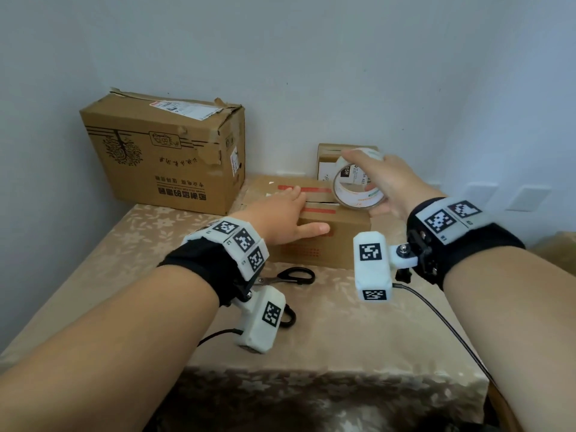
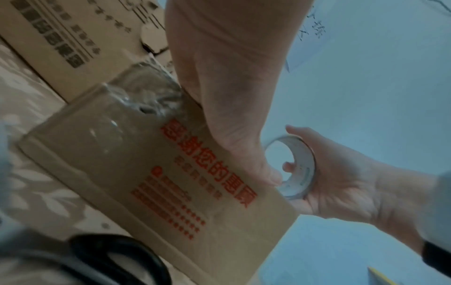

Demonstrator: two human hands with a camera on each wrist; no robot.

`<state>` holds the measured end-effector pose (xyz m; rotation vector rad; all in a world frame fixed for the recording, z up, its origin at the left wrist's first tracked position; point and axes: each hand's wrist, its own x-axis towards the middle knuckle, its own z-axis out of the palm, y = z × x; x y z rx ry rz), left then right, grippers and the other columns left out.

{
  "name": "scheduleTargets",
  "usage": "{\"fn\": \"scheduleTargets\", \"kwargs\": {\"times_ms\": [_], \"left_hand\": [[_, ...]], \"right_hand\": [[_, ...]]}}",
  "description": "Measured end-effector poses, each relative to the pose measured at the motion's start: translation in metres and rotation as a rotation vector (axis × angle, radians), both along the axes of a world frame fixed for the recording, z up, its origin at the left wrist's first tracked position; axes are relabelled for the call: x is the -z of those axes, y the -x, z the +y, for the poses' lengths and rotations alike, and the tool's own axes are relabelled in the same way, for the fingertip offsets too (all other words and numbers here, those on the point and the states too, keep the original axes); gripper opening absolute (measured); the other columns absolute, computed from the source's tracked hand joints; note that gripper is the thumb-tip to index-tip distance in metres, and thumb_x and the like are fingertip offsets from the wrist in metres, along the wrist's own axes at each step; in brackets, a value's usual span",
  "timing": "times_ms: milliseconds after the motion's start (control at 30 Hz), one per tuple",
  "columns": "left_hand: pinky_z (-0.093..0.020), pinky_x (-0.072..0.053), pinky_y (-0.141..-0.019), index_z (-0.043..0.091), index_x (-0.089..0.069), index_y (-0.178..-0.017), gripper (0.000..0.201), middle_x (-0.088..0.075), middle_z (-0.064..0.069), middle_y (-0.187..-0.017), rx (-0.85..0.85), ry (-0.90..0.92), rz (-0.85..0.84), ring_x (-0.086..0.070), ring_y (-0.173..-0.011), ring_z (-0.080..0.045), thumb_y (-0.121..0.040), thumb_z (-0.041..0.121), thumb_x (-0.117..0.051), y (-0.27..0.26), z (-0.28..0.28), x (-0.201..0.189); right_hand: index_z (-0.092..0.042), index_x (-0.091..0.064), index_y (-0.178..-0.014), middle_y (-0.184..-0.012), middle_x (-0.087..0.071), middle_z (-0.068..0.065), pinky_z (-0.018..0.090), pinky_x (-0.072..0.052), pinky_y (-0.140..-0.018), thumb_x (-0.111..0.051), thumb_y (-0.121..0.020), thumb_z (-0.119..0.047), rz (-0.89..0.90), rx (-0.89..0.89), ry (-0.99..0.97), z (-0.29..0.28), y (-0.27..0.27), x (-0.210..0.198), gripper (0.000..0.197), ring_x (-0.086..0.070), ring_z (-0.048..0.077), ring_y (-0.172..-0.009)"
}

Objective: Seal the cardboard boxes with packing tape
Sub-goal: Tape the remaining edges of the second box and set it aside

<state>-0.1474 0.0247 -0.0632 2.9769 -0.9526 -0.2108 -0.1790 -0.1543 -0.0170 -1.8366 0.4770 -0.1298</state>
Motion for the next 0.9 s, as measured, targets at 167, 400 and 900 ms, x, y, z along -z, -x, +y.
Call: {"fn": "scheduleTargets", "kwargs": {"times_ms": [167,400,900], "left_hand": [[-0.039,-0.015,-0.118,0.01,-0.01,-0.152,0.088,-0.005,-0.008,-0.16,0.011,0.022,0.001,-0.009,-0.147,-0.02,-0.089,0.068,-0.031,-0.003,-0.008,0.002],[-0.04,-0.018,-0.118,0.009,-0.016,-0.151,0.091,-0.011,-0.011,-0.159,0.014,-0.006,-0.09,-0.015,-0.146,-0.025,-0.086,0.07,-0.036,-0.008,0.004,0.006],[-0.039,-0.017,-0.118,0.012,-0.013,-0.152,0.089,-0.009,-0.007,-0.16,0.012,0.066,-0.04,-0.013,-0.146,-0.023,-0.087,0.066,-0.039,-0.015,0.01,0.013]], "right_hand": [[-0.019,-0.051,-0.127,-0.112,-0.062,0.005,0.047,-0.059,-0.063,-0.074,-0.06,-0.064,-0.031,-0.024,-0.024,0.007,0.001,0.0,0.084,-0.066,0.023,-0.089],[-0.019,-0.055,-0.124,-0.114,-0.063,0.0,0.042,-0.056,-0.078,-0.075,-0.043,-0.075,-0.056,-0.016,0.034,0.023,-0.011,0.007,0.1,-0.064,0.023,-0.097],[-0.011,-0.054,-0.059,-0.057,-0.042,0.0,0.027,-0.031,-0.047,-0.076,-0.071,-0.031,0.111,-0.023,0.655,-0.02,0.008,0.003,0.032,-0.041,0.015,-0.052]]}}
